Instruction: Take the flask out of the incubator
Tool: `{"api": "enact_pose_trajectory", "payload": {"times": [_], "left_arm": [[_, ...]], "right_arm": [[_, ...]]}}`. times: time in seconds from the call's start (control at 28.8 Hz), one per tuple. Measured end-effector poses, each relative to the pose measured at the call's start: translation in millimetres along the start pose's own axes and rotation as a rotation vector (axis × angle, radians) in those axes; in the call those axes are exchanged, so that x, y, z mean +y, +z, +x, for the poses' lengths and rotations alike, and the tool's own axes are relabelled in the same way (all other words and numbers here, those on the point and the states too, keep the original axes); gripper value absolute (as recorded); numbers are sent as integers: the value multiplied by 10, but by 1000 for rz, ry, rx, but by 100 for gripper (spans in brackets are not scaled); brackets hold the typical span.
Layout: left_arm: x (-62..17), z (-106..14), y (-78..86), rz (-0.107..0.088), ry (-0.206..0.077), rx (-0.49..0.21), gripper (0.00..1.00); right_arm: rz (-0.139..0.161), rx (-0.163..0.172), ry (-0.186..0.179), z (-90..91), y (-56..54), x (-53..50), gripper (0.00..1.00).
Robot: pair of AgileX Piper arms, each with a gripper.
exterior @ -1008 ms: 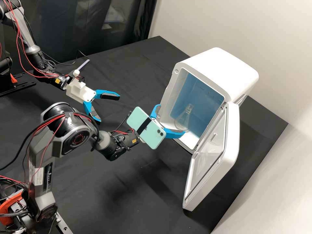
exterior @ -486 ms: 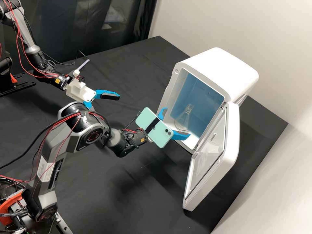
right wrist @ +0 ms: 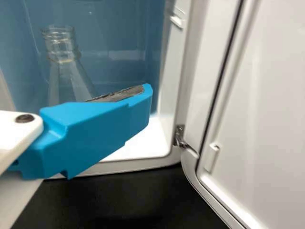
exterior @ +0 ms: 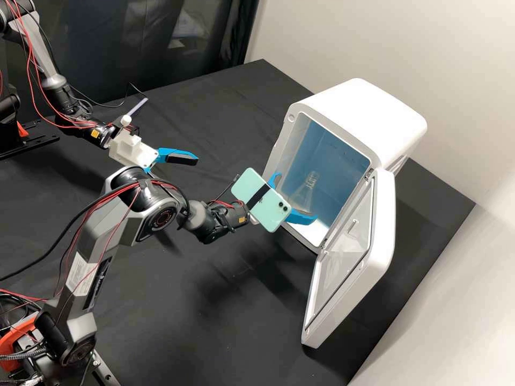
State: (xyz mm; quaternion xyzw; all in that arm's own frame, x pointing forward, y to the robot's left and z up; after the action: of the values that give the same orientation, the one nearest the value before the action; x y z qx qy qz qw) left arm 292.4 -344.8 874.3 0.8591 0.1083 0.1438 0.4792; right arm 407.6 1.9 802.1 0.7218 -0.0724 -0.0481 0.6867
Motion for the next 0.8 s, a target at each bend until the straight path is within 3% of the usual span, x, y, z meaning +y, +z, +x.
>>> {"api": "enact_pose_trajectory", "payload": {"times": [0.21,0.35,0.63,0.76,0.8], "left_arm": [[0,0,0,0,0,0,100],[0,0,0,0,0,0,100],[0,0,0,0,0,0,100],[0,0,0,0,0,0,100],[0,0,0,0,0,0,100]], "right_arm": [[-11,-21,-14,166,-63,-45,100],[-1,-42,-11,278,-78,-38,100],[-21,-38,-17,440,-123,-44,100],[-36,-56,-34,543,-105,-52,100],[-26,-59,-29,566,-115,-44,100]]}}
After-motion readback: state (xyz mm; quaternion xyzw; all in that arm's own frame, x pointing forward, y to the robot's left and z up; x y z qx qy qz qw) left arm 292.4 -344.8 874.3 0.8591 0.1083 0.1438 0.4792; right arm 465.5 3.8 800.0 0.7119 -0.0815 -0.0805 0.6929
